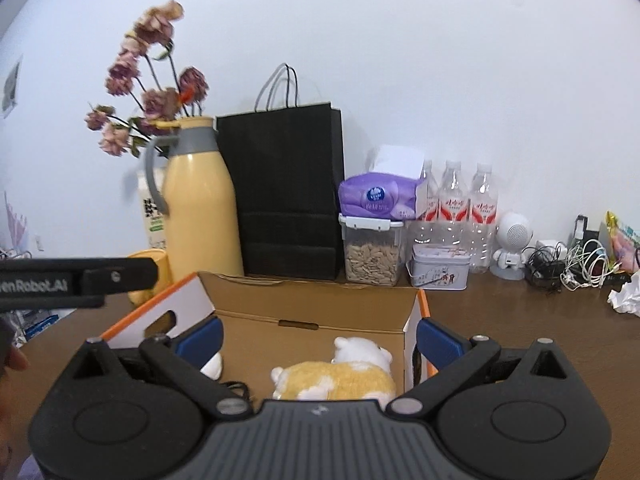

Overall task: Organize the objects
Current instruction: 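Lower cloth and plush into the box and open both tools, then move the left tool to the red rose while the right tool reaches the braided cable, then grasp the red rose with the left tool while the right tool grasps the braided cable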

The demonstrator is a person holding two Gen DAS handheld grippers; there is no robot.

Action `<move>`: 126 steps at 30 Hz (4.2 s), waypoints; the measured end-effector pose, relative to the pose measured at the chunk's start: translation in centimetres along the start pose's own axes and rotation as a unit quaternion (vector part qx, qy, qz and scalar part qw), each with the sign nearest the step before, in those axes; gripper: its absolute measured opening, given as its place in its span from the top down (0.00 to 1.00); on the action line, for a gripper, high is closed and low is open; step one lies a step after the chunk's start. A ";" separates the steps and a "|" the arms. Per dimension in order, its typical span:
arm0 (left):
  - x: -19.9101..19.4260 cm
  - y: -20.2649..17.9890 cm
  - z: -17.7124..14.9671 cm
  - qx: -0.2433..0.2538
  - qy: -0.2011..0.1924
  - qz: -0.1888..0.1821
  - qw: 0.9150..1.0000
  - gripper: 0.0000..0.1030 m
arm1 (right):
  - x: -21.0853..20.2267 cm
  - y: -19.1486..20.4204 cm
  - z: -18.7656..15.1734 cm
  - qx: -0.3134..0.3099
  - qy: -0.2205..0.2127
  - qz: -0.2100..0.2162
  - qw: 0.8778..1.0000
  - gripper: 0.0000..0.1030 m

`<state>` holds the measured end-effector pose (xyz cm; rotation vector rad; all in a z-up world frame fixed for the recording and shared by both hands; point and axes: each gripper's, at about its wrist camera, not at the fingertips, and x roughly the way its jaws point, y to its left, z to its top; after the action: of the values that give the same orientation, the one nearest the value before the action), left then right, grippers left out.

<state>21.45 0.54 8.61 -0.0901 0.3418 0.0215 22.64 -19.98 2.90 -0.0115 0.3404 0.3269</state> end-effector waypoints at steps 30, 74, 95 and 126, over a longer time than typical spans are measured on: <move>-11.5 7.5 -11.2 -0.018 0.109 0.041 0.993 0.00 | -10.7 0.4 -11.7 -0.003 0.112 -0.003 0.994 0.00; -9.5 9.7 -12.9 -0.049 0.142 0.041 0.988 0.00 | -5.1 2.6 -12.7 -0.012 0.174 -0.004 0.985 0.06; -9.4 9.0 -12.2 -0.037 0.137 0.047 0.989 0.00 | -7.6 0.7 -11.9 0.005 0.124 -0.003 0.992 0.12; 2.7 5.7 -8.6 0.054 0.146 0.063 0.986 0.15 | -5.3 -1.8 -9.1 0.003 0.083 -0.009 0.997 0.12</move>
<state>20.92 5.42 -0.84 0.0368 0.6411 0.1152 15.49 -23.93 -4.02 -0.0358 0.5053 0.3077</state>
